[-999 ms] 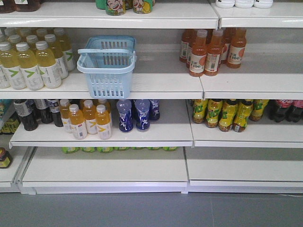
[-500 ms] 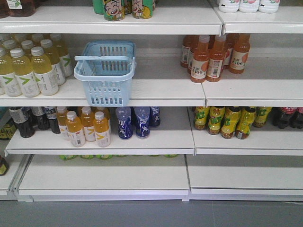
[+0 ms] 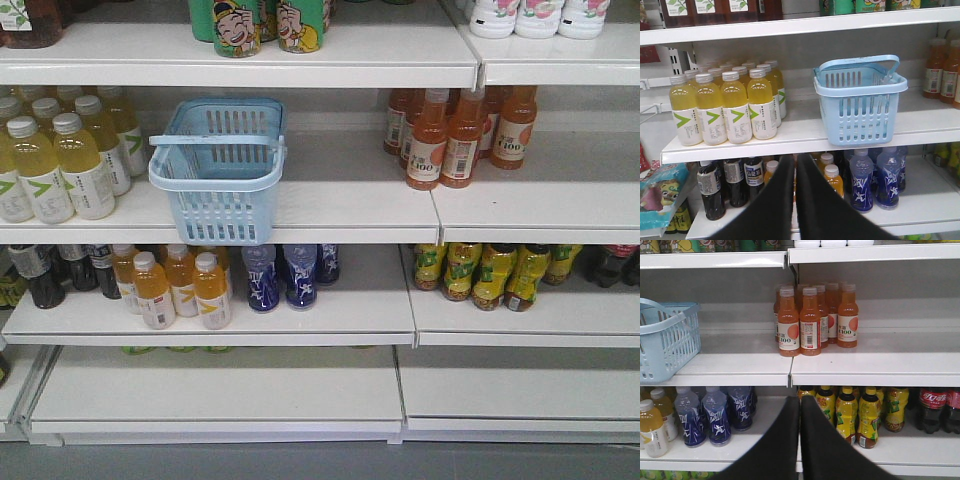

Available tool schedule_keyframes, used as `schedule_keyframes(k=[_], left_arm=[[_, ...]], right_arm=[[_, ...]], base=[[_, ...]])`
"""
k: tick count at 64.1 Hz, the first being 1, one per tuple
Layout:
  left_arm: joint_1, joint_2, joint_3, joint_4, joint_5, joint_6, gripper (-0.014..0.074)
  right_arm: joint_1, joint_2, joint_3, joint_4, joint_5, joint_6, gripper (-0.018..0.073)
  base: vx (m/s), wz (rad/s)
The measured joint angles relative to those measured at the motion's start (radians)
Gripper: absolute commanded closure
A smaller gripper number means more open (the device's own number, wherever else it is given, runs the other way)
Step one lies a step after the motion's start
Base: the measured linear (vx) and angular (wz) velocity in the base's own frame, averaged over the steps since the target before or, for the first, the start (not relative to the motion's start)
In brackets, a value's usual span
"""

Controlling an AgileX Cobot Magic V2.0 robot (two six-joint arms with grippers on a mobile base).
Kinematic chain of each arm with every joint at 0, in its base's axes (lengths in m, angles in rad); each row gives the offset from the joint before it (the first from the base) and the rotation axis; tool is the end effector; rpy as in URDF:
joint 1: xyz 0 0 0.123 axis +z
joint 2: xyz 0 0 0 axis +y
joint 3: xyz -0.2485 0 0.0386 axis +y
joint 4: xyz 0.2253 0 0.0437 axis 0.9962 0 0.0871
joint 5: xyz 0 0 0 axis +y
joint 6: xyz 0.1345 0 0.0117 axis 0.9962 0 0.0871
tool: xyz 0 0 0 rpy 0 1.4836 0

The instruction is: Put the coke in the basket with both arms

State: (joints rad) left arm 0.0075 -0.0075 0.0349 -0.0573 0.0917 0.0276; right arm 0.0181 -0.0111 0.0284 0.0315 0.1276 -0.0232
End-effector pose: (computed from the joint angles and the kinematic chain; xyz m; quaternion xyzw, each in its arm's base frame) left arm 0.1126 0.0001 0.1929 -0.0114 0.7182 -0.0095 0.6957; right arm 0.1119 0.0026 0.1908 -0.0050 0.7272 0.0104 0.6864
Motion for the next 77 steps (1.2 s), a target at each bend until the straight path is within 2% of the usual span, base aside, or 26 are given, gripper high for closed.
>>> schedule_keyframes(k=[77], left_arm=[[0.0, 0.0, 0.0, 0.0, 0.0, 0.0, 0.0603]], right_arm=[[0.0, 0.0, 0.0, 0.0, 0.0, 0.0, 0.0569]], base=[[0.11, 0.0]])
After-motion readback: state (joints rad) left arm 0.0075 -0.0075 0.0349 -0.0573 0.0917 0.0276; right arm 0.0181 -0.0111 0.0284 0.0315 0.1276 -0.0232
